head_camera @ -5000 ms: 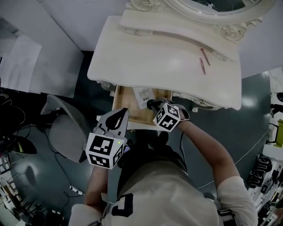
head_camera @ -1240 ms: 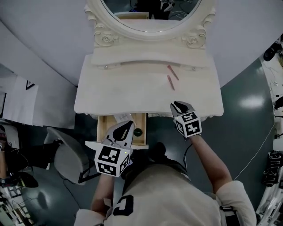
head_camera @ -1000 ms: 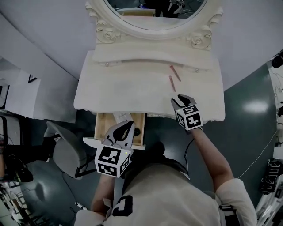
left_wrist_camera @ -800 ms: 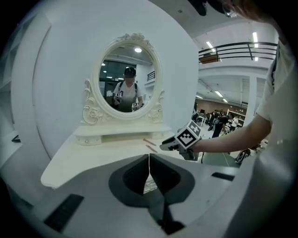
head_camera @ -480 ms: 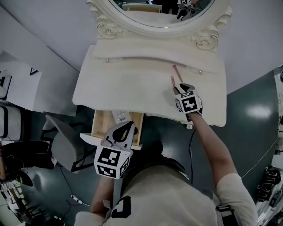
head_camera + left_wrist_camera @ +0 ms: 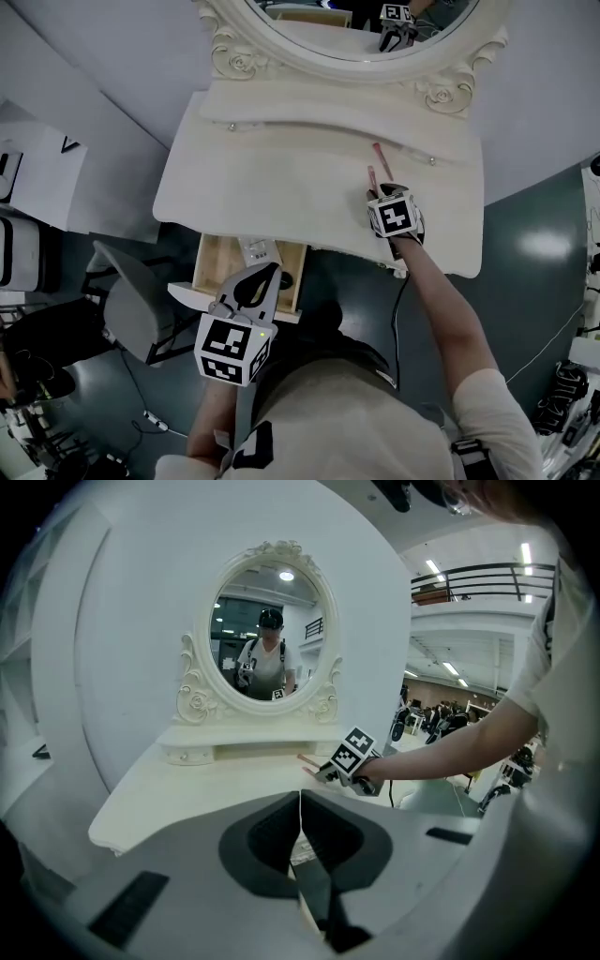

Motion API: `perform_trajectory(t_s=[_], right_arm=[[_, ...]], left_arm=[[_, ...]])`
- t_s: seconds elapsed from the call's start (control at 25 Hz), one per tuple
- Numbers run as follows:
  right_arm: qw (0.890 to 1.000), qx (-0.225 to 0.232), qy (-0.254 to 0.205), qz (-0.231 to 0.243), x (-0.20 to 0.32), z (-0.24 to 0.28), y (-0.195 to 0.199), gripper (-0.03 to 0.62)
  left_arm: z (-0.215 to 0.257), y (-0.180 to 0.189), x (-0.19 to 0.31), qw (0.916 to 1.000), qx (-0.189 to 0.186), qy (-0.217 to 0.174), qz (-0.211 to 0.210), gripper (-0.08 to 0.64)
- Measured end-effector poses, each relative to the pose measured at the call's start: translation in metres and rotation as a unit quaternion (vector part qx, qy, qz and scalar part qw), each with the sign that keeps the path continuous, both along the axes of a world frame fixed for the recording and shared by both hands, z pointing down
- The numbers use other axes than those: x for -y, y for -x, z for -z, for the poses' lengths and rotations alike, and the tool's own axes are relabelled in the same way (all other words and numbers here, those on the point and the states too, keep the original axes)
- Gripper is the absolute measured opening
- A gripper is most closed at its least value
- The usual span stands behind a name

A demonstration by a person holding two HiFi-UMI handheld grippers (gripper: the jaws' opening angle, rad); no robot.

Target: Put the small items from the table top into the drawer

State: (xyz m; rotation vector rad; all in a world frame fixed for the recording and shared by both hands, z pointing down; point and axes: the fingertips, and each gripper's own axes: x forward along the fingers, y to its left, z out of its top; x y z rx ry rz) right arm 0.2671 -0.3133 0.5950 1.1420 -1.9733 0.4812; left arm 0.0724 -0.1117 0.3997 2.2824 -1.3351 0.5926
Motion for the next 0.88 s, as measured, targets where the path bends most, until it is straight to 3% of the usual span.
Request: perform_trajectory(t_s=[0.48, 0.88], right_arm=[[0.998, 0.014, 0.022, -0.049, 0.001, -0.016, -0.005, 0.124], [0.997, 0.04, 0.043, -0.051, 0.001, -0.018, 0.0, 0.061]], left_arm=[[-0.004, 0.016, -0.005, 0.9999, 0.0, 0.01, 0.002, 0.057], [-0.004, 0.018, -0.002, 0.9999, -0.001, 0.01, -0.005, 0.057]])
